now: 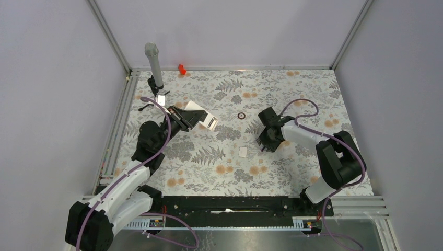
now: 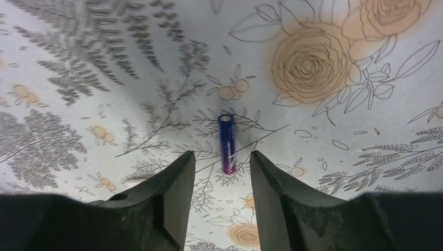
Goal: Load the batteries into the remote control
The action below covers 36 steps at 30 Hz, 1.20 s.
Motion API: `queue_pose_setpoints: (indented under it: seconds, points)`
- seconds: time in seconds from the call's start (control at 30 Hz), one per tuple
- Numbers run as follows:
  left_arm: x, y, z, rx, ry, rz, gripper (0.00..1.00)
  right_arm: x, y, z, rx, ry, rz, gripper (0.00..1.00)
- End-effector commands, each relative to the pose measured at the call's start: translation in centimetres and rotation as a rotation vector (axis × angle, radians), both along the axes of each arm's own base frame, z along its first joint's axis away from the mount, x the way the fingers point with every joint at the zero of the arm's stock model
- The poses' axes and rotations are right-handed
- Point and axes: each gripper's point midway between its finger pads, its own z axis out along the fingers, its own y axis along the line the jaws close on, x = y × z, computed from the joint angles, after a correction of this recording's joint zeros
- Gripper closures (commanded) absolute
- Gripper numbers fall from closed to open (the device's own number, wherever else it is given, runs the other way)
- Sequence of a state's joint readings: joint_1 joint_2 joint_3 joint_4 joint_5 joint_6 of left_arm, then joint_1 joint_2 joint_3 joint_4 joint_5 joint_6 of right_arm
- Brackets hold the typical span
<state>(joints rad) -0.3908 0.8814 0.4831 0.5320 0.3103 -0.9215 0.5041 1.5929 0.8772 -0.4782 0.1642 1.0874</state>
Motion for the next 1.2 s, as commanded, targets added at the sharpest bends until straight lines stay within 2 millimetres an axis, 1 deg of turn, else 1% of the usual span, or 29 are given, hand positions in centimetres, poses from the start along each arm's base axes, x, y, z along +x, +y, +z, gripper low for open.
queue_pose_setpoints:
  seconds: [0.0,0.07,0.13,0.2,0.3,0.37,0.43,0.47,0.5,0.53,0.6,0.67,0.73,0.83,0.9,1.03,1.17]
  points:
    - [-0.1,0.9,2.6,-0.041,-0.085,0.040,1.00,2.6,-0.1,3.6,-0.061,-0.093,0.056,0.44]
    - [-0.1,1.0,2.6,-0.037,-0.085,0.048,1.00,4.0,0.1,5.3,-0.077,-0.169,0.135,0.39]
    - [0.0,1.1,2.7,-0.036,-0.081,0.053,1.00,5.2,0.8,6.7,-0.095,-0.240,0.308,0.38]
    - [0.1,1.2,2.7,-0.036,-0.078,0.062,1.00,5.9,1.5,7.4,-0.120,-0.277,0.510,0.39]
    - [0.1,1.5,2.8,-0.030,-0.069,0.078,1.00,5.8,2.4,7.8,-0.151,-0.301,0.818,0.40]
    - [0.1,1.8,2.9,-0.022,-0.065,0.097,1.00,5.1,3.3,7.9,-0.129,-0.318,1.016,0.38]
    - [0.1,2.3,3.1,-0.015,-0.065,0.122,1.00,3.2,4.3,7.6,-0.062,-0.317,1.210,0.36]
    - [0.0,2.5,3.3,-0.007,-0.064,0.132,1.00,2.3,4.7,7.4,-0.034,-0.316,1.277,0.35]
    - [-0.1,2.7,3.5,0.005,-0.065,0.139,1.00,1.7,4.7,6.9,-0.034,-0.308,1.338,0.34]
    - [-0.3,2.9,3.8,0.016,-0.072,0.145,1.00,1.0,4.2,6.3,-0.056,-0.282,1.395,0.34]
    - [-0.5,3.4,4.1,0.032,-0.081,0.167,1.00,0.7,3.1,5.2,-0.133,-0.234,1.499,0.34]
    - [-0.8,3.7,4.2,0.038,-0.085,0.176,1.00,0.8,2.0,4.6,-0.203,-0.193,1.581,0.34]
    - [-0.9,3.7,4.3,0.041,-0.084,0.176,1.00,1.2,1.3,4.7,-0.256,-0.171,1.657,0.33]
    - [-1.1,3.5,4.3,0.040,-0.085,0.160,1.00,2.6,1.6,5.6,-0.302,-0.197,1.719,0.32]
    - [-1.2,3.5,4.4,0.040,-0.088,0.157,1.00,2.9,1.5,5.4,-0.311,-0.166,1.747,0.32]
    - [-1.2,3.7,4.4,0.040,-0.087,0.167,1.00,2.6,0.1,4.1,-0.342,-0.046,1.790,0.33]
    - [-1.2,3.8,4.2,0.038,-0.084,0.170,1.00,1.7,-0.3,3.4,-0.337,-0.004,1.848,0.33]
